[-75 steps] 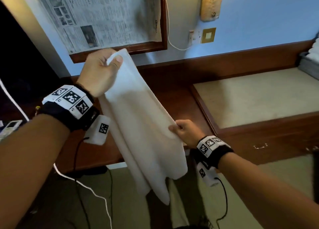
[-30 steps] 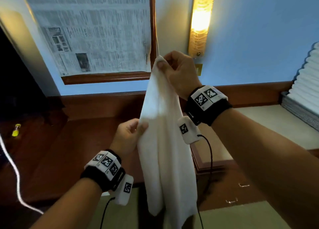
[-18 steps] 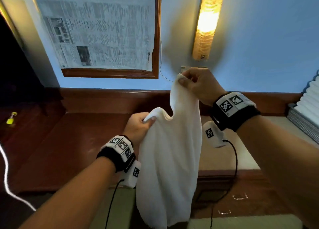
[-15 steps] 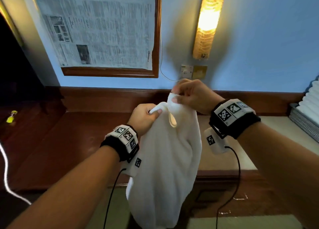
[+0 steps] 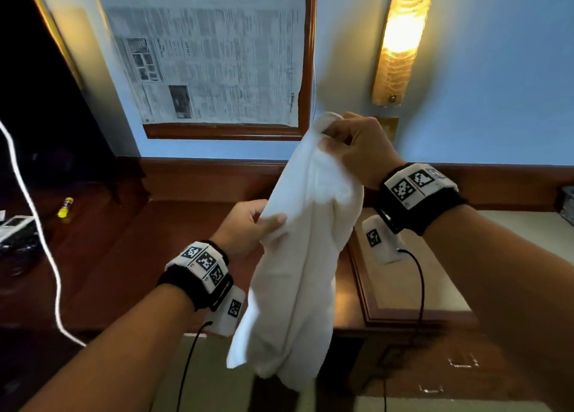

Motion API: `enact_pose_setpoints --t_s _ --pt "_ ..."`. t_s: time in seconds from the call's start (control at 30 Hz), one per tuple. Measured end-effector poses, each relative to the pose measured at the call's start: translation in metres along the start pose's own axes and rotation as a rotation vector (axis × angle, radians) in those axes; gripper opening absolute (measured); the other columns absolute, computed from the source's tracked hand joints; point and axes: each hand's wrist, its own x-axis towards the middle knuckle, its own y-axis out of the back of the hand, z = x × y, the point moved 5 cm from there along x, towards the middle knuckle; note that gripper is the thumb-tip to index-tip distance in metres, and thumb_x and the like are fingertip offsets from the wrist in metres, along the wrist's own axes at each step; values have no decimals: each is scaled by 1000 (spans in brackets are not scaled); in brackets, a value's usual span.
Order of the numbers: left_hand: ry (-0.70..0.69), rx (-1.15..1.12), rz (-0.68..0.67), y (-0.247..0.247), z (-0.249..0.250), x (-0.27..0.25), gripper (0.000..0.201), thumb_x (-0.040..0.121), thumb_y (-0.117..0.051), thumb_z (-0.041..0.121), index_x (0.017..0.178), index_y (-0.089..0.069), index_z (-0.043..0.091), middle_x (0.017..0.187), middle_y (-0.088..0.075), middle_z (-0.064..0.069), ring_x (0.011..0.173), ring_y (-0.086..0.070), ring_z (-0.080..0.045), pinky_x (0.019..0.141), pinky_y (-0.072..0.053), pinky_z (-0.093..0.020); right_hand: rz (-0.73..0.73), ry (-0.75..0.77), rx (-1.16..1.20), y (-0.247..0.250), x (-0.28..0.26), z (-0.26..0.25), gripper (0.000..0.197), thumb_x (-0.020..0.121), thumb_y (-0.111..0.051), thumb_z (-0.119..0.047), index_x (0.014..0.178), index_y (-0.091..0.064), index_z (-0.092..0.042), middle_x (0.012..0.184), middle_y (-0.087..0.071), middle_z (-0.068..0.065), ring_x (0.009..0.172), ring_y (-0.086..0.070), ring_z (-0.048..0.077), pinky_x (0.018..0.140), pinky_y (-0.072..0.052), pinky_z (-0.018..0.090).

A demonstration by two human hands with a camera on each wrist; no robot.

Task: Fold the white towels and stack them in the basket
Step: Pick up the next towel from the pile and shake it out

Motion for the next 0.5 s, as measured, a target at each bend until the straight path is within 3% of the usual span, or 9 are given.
enact_pose_setpoints --t_s 0.03,0.1,0.17,0.23,0.3,0.37,0.43,0.5 --pt "15 57 32 9 -9 -4 39 85 -77 45 97 -74 7 90 -76 -3 81 -72 -18 77 -57 -39 28 -2 19 -2 3 -6 14 88 -69 -14 80 -71 -25 86 -60 14 75 -53 17 73 -44 23" --pt "45 246 56 28 -28 -15 49 78 -68 71 98 -74 26 92 -77 6 89 -72 -17 94 -50 -56 104 -18 65 -8 7 -16 11 88 -70 -16 85 -72 -26 87 -63 10 75 -57 17 73 -48 25" --pt "106 365 80 48 -45 -28 52 71 -59 82 98 -70 39 85 -74 18 89 -69 -12 99 -43 -60 192 -65 122 -12 8 -23 10 87 -72 -15 86 -73 -24 86 -64 4 69 -58 3 70 -47 18" --pt "178 399 109 66 -61 -41 43 76 -59 77 95 -69 40 83 -73 18 92 -67 -13 101 -42 -57 269 -107 141 -15 8 -28 9 88 -71 -14 86 -71 -23 84 -62 0 62 -55 -10 65 -42 8" --pt "207 539 106 80 -74 -56 32 89 -61 62 87 -69 31 80 -71 14 91 -65 -14 102 -37 -50 318 -140 144 -18 4 -32 9 89 -70 -14 86 -71 -22 80 -62 -3 59 -53 -12 62 -40 6" --pt "231 573 97 95 -86 -72 39 87 -59 65 82 -67 26 79 -66 12 84 -61 -16 92 -38 -44 340 -178 141 -21 -1 -33 8 90 -69 -14 86 -72 -20 74 -64 -9 58 -55 -13 61 -42 7" --pt "222 456 99 113 -95 -88 63 72 -53 77 80 -66 16 72 -63 5 68 -56 -16 70 -42 -35 344 -214 87 -24 -9 -34 7 90 -67 -15 89 -73 -18 71 -63 -14 57 -55 -13 59 -41 5" --pt "208 502 79 128 -100 -101 66 73 -56 72 83 -65 7 72 -62 -2 65 -54 -18 58 -36 -28 343 -265 -5 -24 -18 -29 8 91 -66 -18 92 -75 -16 73 -66 -8 63 -58 -8 62 -43 9"
